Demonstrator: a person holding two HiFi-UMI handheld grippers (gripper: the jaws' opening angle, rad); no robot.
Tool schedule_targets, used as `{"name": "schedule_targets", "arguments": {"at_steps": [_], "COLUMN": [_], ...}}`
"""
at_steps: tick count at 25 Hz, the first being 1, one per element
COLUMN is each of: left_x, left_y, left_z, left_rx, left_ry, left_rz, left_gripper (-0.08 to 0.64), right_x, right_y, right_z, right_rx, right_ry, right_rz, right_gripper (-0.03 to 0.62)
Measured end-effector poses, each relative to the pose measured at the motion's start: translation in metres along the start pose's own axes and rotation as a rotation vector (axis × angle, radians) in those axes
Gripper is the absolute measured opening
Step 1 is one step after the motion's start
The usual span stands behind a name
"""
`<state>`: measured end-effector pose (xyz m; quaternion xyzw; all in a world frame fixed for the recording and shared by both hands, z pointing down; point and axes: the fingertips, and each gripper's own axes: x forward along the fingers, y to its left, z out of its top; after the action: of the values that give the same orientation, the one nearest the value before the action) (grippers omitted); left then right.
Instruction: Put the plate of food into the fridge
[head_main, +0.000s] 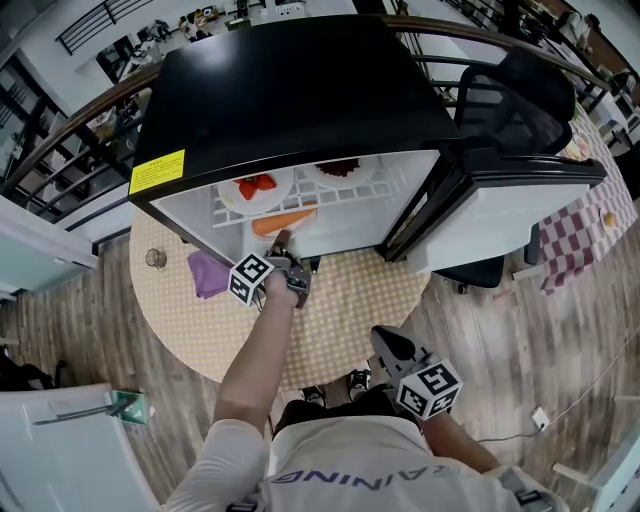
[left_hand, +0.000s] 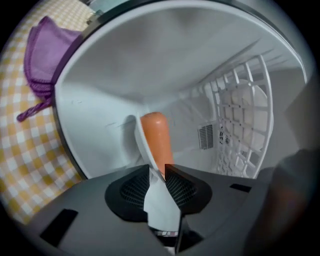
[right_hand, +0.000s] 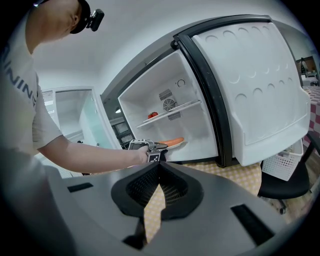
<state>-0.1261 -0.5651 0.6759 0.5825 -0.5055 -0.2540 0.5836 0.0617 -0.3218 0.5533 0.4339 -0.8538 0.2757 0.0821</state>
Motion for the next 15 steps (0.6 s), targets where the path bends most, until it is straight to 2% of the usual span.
{"name": "schedule_targets", "arguments": {"at_steps": [3,6,8,15], "left_x": [0.000,0.000,-0.001,-0.009], "left_y": [-0.010,-0.018,-0.018,0.001], "left_z": [-0.009,-0.023,-0.030,-0.039], "left_rx": [0.172,0.347,0.428,0.482], "left_ry": [0.090,0.192,0.241,0.338], "left_rz": [-0.017,-0.016,-0.003,0.106], "left_gripper": [0.117,0.181,0.192,0.171], "right_x": [0.000,0.001,0.002,0.000], "right_y": [-0.001,0.000,0.001,0.006], "right_z": [-0.002,-0.002,-0.001,-0.001], "right_rx": [0.003,0.000,-0.001,-0.004], "right_ry": [0.001,0.002,0.002,0.000], "right_rz": [-0.001,0.001,0.004,0.011], "right_gripper": [0.020,0.020,0.020,0.020]}}
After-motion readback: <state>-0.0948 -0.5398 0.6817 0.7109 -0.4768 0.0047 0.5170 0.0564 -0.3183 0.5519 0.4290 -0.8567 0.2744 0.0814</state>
